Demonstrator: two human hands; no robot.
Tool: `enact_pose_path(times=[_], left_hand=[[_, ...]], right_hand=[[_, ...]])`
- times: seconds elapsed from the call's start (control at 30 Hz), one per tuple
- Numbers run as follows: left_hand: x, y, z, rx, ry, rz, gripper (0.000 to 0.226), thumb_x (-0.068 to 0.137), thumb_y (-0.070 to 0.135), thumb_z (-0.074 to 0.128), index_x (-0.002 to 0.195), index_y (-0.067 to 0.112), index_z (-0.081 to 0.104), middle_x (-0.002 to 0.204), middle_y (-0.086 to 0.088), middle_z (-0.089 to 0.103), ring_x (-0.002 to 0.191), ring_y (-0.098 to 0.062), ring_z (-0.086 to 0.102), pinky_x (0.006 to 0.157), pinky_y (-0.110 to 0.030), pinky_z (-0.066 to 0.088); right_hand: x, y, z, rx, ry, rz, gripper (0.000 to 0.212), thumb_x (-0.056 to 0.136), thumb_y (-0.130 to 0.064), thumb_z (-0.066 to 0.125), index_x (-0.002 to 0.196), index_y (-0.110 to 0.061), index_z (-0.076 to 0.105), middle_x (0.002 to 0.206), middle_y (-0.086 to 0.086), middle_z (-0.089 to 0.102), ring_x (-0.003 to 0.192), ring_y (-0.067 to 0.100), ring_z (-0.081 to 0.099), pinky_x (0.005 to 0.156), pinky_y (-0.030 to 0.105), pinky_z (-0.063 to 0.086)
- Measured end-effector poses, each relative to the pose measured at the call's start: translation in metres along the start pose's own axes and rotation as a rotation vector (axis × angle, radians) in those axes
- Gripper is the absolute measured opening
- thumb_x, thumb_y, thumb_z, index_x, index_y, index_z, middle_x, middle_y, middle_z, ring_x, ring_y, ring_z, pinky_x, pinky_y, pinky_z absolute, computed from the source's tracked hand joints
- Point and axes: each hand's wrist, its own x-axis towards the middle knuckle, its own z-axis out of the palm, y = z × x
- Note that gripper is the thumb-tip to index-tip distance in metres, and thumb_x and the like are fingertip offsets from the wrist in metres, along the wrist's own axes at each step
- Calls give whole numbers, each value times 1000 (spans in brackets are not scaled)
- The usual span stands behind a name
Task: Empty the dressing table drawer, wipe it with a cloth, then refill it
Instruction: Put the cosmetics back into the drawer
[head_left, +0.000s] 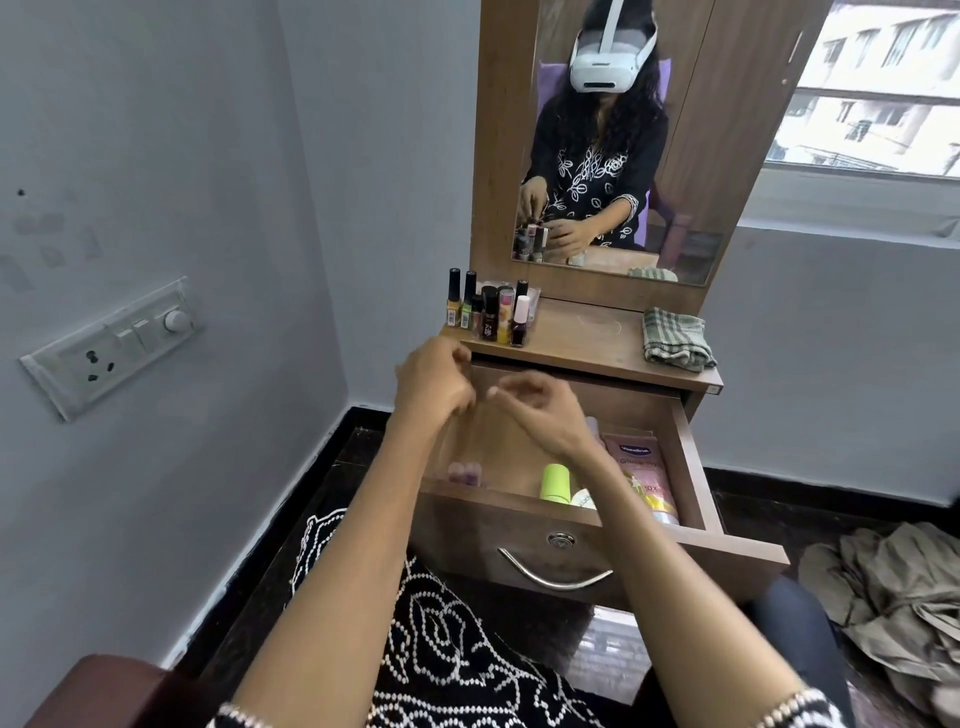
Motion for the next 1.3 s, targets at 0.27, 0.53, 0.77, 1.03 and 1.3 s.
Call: enact_pose_path(times=[0.27,0.53,0.77,1.03,1.3], left_hand=[[70,44,21,443,32,325,77,89,3,50,149,25,6,158,5,-1,144,-31,1,109,-55,14],[97,41,28,571,26,321,60,88,11,52,142,25,31,148,3,35,141,-26,13,104,-51,16],[86,40,29,424,267,413,16,87,10,54,95,21,63,100,2,64,119,-21,42,98,-46,21],[40,24,26,126,362,363,16,94,23,50,106,25,60,104,9,63,113,-15,45,81,-35,15],[-24,-10,36,37,286,342,21,94,31,48,113,32,58,110,16,59,113,-8,43,77,-27,10]], right_hand=[[87,-19,-29,-519,130,10,68,85,2,50,147,-19,30,141,6,37,124,29,45,99,36,40],[101,-15,-17,-587,120,-44,56,87,-5,55,141,-17,42,135,7,43,119,31,48,90,36,43],[99,-17,-16,-401,237,-111,8,87,-13,58,94,-15,60,97,5,64,90,23,59,69,27,40],[50,-2,-19,-90,294,-91,13,86,-10,62,89,-20,55,86,1,59,75,24,65,66,32,52],[-22,5,-7,16,177,70,13,85,-8,66,93,-14,57,79,-9,63,61,-7,62,56,9,45]])
